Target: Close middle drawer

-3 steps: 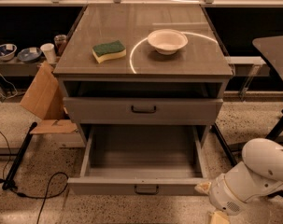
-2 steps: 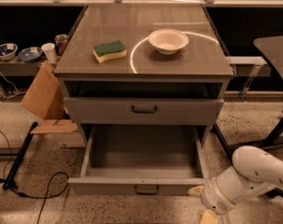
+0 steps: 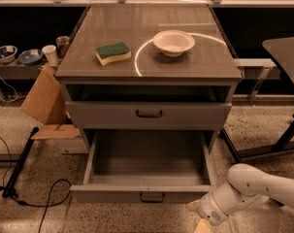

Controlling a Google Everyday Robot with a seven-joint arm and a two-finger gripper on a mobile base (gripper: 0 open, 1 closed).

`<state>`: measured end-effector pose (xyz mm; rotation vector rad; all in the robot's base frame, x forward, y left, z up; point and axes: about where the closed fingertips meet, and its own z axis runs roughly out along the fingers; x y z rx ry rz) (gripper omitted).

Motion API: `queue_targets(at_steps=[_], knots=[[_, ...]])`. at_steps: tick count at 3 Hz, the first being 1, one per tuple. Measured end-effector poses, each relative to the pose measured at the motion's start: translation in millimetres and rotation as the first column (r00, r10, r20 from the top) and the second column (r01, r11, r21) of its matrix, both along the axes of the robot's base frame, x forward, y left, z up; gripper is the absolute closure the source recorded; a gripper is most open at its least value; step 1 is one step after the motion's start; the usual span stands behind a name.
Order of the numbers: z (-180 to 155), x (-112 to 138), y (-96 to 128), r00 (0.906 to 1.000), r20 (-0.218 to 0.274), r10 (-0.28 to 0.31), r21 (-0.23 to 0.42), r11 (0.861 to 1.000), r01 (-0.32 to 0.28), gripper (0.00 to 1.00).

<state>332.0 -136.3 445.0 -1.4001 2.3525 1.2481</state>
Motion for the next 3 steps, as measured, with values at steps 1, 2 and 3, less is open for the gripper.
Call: queue_targets(at_steps=[1,2,3], knots=[[-17.9,16.2,6.3,0.9969,-0.037,-0.07,0.017,0.997,0.07,0.0],[-24.3,38.5,10.7,0.9879,-0.068,-0.139,0.027,0.99,0.141,0.0],[-21.1,58.8,9.1,0.9684,-0.104,-0.226,0.057,0.971,0.233,0.0]])
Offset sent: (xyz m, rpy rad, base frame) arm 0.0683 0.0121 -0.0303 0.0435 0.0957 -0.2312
